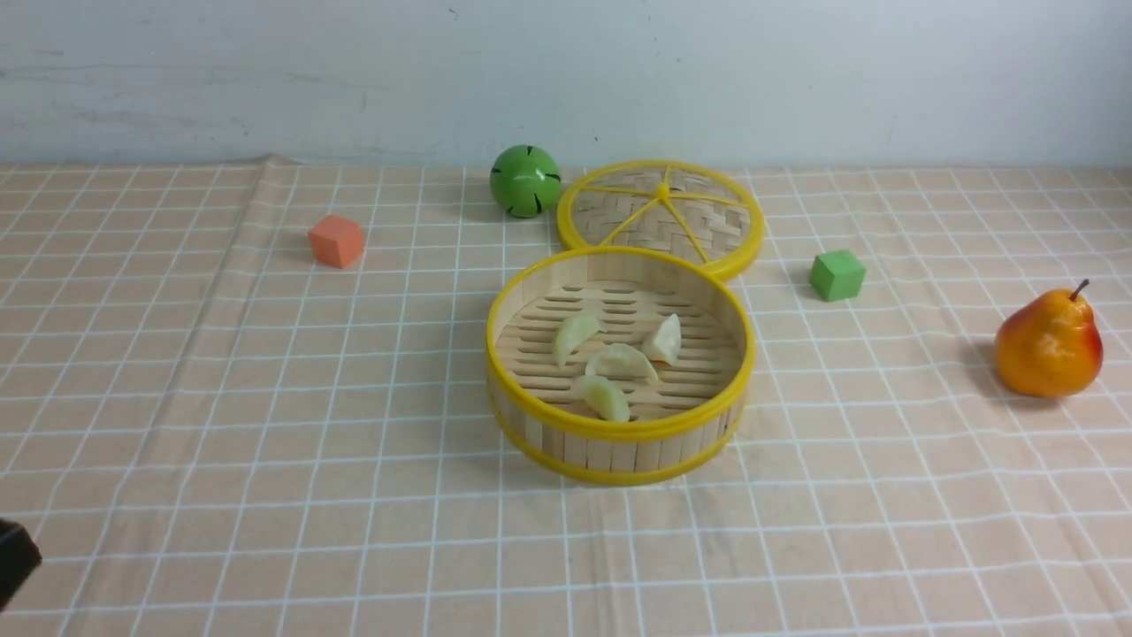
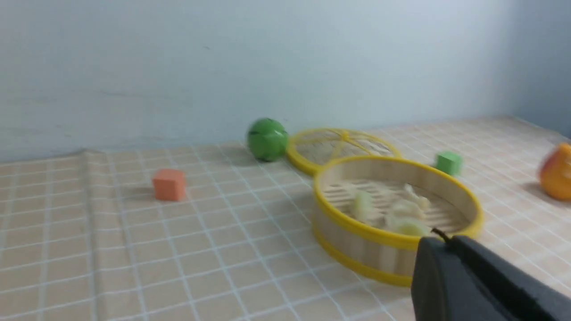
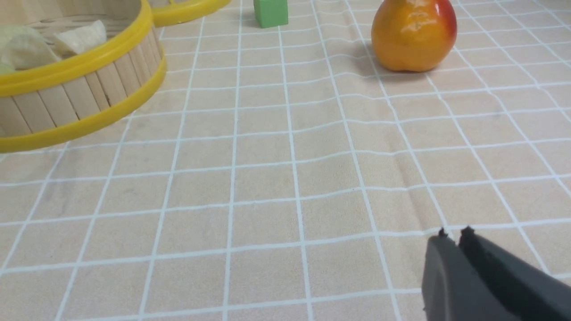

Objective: Put the dumplings into the steamer on the table with the brown tablecloth.

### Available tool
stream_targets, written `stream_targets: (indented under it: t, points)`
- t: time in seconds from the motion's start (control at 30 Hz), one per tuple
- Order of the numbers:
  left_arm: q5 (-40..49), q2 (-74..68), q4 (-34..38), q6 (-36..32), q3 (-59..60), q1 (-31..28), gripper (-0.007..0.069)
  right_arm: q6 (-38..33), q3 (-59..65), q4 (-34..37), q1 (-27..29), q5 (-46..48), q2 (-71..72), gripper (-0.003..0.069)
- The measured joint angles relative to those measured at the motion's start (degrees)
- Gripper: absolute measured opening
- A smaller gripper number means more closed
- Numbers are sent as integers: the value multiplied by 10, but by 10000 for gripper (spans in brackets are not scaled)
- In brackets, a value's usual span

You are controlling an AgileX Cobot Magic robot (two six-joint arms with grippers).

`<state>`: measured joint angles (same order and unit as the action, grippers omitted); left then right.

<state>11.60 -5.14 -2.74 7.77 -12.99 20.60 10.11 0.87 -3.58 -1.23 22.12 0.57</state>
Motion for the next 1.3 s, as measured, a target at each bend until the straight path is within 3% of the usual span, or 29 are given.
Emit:
stream_targets:
  t: [0.2, 0.4, 0.63, 1.3]
  points:
    - [-51, 41, 40, -1, 90, -163, -14, 0, 0, 1, 0, 0, 0, 42]
    - [-16, 57, 55, -2, 142, -244, -14, 0, 0, 1, 0, 0, 0, 50]
    - [84, 57, 38, -2, 146, -228, -14, 0, 0, 1, 0, 0, 0, 59]
    - [102, 57, 38, -3, 146, -225, -14, 0, 0, 1, 0, 0, 0, 85]
